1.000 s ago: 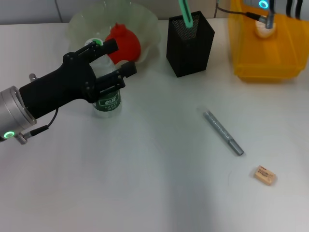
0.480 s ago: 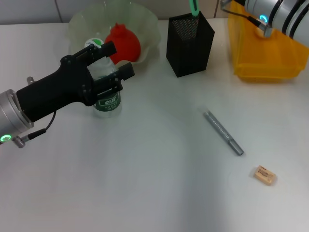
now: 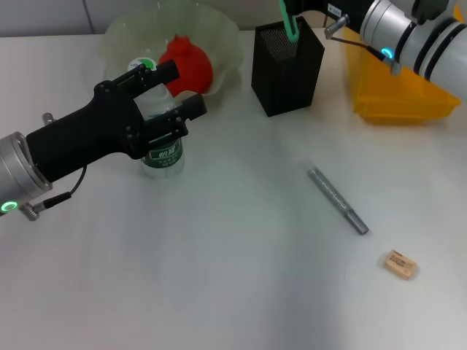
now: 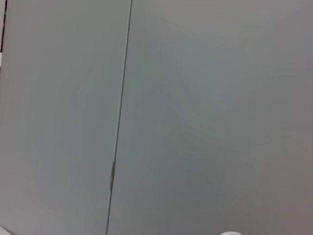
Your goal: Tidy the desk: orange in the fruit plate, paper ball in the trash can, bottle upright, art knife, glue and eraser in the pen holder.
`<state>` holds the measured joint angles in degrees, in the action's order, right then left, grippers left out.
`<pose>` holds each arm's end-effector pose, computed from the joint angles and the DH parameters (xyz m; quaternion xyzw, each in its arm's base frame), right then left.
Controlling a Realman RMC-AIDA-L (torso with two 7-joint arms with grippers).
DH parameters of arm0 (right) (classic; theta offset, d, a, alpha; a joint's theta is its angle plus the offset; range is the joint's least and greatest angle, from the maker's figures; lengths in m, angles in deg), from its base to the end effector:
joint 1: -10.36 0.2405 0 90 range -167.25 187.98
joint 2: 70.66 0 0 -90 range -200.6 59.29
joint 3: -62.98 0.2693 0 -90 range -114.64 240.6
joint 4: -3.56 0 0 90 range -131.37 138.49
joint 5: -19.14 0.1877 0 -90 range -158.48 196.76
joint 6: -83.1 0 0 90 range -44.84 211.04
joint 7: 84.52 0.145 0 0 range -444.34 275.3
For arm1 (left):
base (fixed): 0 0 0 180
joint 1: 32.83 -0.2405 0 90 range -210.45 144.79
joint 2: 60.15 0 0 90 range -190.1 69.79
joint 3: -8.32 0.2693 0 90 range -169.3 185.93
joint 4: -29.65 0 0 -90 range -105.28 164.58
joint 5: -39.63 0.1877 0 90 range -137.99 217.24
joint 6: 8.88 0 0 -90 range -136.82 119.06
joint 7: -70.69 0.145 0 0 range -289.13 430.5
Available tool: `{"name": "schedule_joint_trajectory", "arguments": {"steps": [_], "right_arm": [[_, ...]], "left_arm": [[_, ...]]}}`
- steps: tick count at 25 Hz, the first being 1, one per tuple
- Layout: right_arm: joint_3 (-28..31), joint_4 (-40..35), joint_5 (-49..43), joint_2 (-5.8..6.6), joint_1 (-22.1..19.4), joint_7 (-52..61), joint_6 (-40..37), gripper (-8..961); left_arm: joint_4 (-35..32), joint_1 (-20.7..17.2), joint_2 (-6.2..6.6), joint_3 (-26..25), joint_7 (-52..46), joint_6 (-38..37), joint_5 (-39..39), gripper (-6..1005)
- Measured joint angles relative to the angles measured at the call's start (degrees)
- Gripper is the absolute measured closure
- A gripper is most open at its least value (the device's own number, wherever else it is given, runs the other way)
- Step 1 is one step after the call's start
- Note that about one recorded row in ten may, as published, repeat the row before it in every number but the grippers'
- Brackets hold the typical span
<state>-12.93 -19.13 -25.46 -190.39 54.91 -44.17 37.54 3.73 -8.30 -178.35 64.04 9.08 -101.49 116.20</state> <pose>0.1701 0.4367 -0.0345 -0.8557 0.1109 0.2974 0.4086 -0.2407 0.2964 -0.0051 -0.8655 -0.1555 -0.4402 0.1815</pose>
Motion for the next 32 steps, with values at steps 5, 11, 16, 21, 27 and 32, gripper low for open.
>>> {"name": "schedule_joint_trajectory", "arguments": {"steps": [5, 11, 16, 21, 27, 32], "right_arm": [[0.1, 0.3, 0.5, -0.01, -0.1, -0.4, 0.5, 639], [-2.2, -4.9, -0.2, 0.06, -3.7, 4.7, 0.2, 618], [-9.0, -20.7, -7.0, 0.53, -12.4, 21.2, 5.0, 582], [-10.7, -40.3, -35.5, 0.26, -21.3, 53.1, 8.4, 545], [-4.1, -50.1, -68.0, 0.60, -19.5, 86.6, -11.8, 532], [2.0, -58.1, -85.8, 0.73, -14.4, 101.3, -32.1, 519]], "left_arm": [[0.0, -0.1, -0.01, 0.0, 0.2, -0.2, 0.1, 227], [0.0, -0.4, -0.02, 0.0, 0.4, -0.2, 0.2, 227], [0.0, -0.6, -0.02, 0.0, 0.5, -0.3, 0.1, 227], [0.0, -0.6, -0.02, 0.0, 0.3, -0.3, 0.1, 227], [0.0, -0.6, -0.11, 0.0, 0.3, -0.3, 0.0, 227], [0.1, -0.6, -0.25, 0.0, 0.2, -0.3, 0.0, 227]]}}
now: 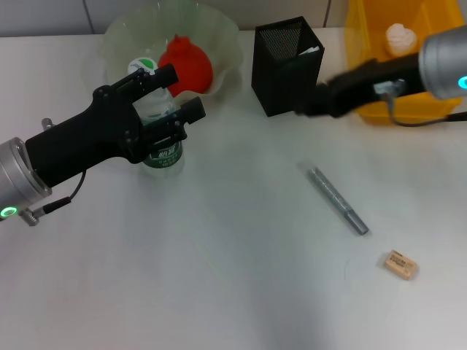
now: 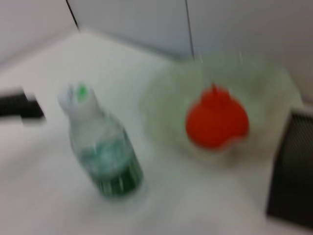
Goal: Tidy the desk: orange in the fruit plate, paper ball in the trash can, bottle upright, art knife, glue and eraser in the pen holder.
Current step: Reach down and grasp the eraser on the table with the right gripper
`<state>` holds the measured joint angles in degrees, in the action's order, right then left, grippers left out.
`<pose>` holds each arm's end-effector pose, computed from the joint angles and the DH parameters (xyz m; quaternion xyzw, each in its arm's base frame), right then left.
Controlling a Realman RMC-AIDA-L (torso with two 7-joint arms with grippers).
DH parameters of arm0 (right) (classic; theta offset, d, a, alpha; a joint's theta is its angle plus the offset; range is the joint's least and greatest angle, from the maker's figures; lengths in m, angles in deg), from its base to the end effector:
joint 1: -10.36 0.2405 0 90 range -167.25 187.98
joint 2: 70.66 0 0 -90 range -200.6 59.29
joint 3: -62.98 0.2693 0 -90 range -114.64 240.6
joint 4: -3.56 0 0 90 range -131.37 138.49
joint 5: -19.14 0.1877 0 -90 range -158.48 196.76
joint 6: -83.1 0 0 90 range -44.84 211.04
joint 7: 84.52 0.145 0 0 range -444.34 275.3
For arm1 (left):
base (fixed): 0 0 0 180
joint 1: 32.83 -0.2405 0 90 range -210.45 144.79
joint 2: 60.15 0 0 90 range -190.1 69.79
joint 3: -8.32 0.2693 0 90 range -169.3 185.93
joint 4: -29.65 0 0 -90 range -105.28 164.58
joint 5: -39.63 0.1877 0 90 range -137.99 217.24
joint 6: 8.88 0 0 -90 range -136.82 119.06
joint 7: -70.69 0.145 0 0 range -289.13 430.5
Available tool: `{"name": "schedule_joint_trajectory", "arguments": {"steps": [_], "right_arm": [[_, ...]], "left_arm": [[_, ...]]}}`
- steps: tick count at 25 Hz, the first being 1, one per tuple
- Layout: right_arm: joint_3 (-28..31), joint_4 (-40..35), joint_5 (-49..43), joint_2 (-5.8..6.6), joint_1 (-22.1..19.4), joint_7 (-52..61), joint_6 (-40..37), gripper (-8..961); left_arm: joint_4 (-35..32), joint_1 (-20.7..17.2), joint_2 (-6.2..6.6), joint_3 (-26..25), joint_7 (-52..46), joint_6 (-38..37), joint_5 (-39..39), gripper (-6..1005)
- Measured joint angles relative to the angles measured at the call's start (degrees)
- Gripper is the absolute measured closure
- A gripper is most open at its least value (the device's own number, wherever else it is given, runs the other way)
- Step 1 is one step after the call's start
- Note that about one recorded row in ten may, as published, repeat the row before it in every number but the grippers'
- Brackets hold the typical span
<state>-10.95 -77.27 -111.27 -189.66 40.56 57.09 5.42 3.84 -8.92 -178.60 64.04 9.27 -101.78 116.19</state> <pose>0.1661 0.3549 0.0072 -0.9283 0.3121 0.0372 0.1987 -0.2426 0.2927 -0.0066 -0.8639 -0.1592 -0.4420 0.1816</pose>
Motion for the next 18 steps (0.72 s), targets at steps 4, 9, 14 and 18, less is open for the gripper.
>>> {"name": "schedule_joint_trajectory", "arguments": {"steps": [4, 9, 14, 18], "right_arm": [[0.8, -5.7, -11.5, -0.03, 4.4, 7.0, -15.2, 509], [0.5, -7.5, -15.6, -0.19, 6.9, 8.6, -24.0, 496], [0.3, -6.0, -16.8, -0.15, 7.5, 9.4, -30.2, 483], [-2.7, -0.7, -19.1, -0.17, 7.4, 8.9, -31.8, 405]], "left_arm": [[0.1, 0.2, -0.03, 0.0, -0.1, 0.0, 0.0, 227], [0.2, 0.4, -0.03, 0.0, -0.1, 0.1, 0.0, 227], [0.3, 0.4, -0.03, 0.1, -0.1, 0.4, 0.0, 227], [0.3, 0.5, -0.03, 0.0, -0.1, 0.4, 0.0, 227]]}}
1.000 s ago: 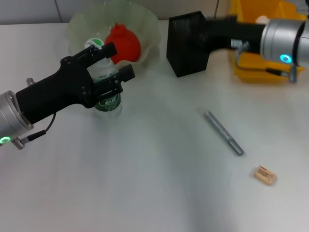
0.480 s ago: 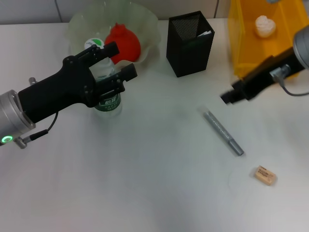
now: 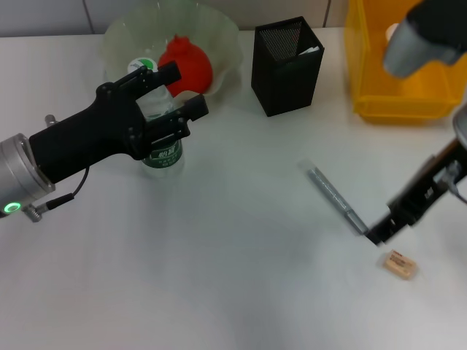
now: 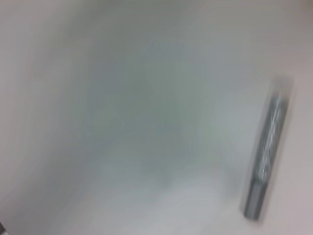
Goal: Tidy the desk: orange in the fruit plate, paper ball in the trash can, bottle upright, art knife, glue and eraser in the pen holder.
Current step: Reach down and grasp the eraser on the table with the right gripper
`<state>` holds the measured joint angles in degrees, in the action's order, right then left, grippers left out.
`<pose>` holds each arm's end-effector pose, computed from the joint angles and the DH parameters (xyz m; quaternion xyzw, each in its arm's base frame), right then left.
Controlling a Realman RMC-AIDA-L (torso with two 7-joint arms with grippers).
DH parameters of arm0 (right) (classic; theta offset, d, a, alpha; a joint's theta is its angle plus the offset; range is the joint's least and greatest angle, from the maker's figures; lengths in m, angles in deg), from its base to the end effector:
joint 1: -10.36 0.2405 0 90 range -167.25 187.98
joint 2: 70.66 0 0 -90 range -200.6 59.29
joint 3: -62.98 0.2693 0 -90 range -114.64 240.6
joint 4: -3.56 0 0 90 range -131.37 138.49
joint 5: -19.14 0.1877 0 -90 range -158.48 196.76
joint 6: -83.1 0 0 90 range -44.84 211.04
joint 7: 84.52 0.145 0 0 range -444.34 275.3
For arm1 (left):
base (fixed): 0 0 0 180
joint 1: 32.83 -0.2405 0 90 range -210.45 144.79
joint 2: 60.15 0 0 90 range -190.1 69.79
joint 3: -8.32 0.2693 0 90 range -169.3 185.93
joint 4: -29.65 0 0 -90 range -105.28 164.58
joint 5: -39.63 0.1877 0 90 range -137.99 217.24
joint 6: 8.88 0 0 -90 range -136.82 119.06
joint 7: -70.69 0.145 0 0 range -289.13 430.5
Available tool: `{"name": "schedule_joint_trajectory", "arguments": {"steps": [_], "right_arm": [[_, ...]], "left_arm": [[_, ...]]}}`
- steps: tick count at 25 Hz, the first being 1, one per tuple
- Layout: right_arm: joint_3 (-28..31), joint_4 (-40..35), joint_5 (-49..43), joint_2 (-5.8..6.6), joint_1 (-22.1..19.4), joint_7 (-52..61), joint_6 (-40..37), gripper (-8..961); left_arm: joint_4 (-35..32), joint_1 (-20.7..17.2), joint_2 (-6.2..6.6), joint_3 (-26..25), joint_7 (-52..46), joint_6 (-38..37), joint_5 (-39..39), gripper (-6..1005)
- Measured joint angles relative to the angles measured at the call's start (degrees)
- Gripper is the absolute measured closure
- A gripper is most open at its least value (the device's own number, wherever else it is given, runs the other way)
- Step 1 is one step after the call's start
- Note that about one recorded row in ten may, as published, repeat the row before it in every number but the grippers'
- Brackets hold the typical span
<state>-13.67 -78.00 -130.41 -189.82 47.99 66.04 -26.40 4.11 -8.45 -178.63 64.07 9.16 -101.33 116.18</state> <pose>0.1844 0.3104 0.0080 -0.8962 0.3592 -0.2464 0.0844 -0.2413 0.2950 -0.0077 -0.8642 -0.1606 -0.4411 0.1812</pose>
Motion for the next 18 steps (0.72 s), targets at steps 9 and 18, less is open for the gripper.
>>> {"name": "schedule_joint_trajectory", "arguments": {"steps": [9, 18], "right_arm": [[-7.3, 6.4, -5.5, -0.17, 1.7, 2.1, 3.0, 272], [-13.7, 14.9, -6.7, -0.45, 5.5, 4.8, 6.3, 276]], "left_arm": [[0.0, 1.7, 0.00, 0.4, 0.4, 0.9, 0.2, 227], [0.0, 2.1, 0.09, 0.4, 0.5, 1.8, 0.3, 227]]}}
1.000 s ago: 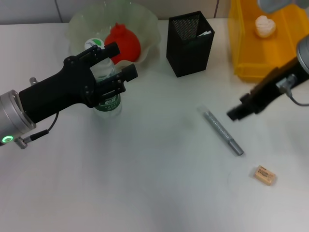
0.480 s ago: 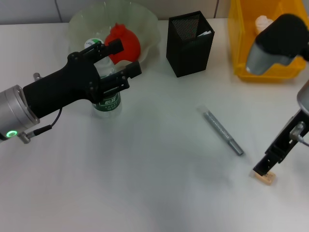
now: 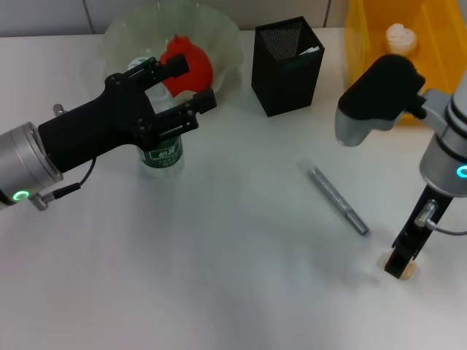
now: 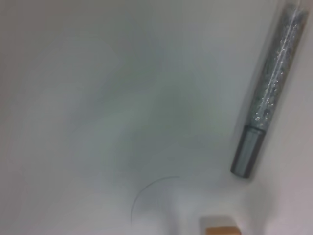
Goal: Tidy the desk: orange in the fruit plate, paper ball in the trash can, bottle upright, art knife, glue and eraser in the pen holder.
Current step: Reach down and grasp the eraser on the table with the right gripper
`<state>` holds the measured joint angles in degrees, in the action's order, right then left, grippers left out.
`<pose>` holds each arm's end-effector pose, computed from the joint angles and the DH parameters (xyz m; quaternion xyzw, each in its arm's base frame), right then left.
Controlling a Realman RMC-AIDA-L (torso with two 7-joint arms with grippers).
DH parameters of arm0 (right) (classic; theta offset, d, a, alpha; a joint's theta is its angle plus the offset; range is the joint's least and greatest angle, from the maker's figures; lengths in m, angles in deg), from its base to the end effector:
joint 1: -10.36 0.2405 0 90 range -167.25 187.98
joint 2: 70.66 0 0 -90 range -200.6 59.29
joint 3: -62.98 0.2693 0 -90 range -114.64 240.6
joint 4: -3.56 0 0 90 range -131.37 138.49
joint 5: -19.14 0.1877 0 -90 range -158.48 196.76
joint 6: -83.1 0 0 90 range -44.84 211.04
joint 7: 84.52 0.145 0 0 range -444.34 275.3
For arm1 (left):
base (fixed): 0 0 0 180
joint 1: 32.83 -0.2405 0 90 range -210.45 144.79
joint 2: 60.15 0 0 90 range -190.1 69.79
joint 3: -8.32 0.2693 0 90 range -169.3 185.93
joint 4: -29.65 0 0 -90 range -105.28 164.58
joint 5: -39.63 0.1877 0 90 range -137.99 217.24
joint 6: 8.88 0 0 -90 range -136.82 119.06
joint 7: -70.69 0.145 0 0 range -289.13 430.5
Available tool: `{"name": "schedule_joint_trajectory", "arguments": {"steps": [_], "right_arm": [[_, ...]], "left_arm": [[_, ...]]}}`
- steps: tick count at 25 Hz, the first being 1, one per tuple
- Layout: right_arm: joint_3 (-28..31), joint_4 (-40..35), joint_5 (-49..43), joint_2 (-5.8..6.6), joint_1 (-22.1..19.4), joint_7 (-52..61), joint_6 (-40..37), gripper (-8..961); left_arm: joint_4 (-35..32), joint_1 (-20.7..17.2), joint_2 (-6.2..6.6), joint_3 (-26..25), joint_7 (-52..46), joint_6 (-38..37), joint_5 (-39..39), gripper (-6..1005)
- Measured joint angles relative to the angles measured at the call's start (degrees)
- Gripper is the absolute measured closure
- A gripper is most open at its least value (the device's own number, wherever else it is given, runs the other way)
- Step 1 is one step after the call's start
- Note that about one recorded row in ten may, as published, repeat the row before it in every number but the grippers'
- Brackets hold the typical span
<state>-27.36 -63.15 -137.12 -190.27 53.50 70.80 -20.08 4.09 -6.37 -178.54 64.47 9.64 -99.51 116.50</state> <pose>0.2023 0.3137 -0.0313 -0.8568 0.3387 -0.3791 0.0858 -0.2335 0.3061 -0.0099 -0.8713 -0.1477 -0.4311 0.1819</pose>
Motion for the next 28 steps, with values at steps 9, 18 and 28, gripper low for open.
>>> {"name": "schedule_joint_trajectory", "arguments": {"steps": [9, 18, 28], "right_arm": [[-2.2, 1.3, 0.0, -0.11, 0.4, 1.3, 0.7, 281], [-3.7, 2.8, 0.0, -0.09, 0.7, 1.6, 1.2, 420], [-6.3, 3.3, 0.1, -0.10, 1.4, 1.7, 2.8, 525]], "left_arm": [[0.1, 0.0, 0.00, 0.0, 0.1, 0.4, 0.0, 227], [0.2, 0.1, -0.16, 0.2, 0.1, 0.3, -0.2, 227], [0.2, -0.1, -0.26, 0.2, 0.1, 0.0, -0.3, 227]]}}
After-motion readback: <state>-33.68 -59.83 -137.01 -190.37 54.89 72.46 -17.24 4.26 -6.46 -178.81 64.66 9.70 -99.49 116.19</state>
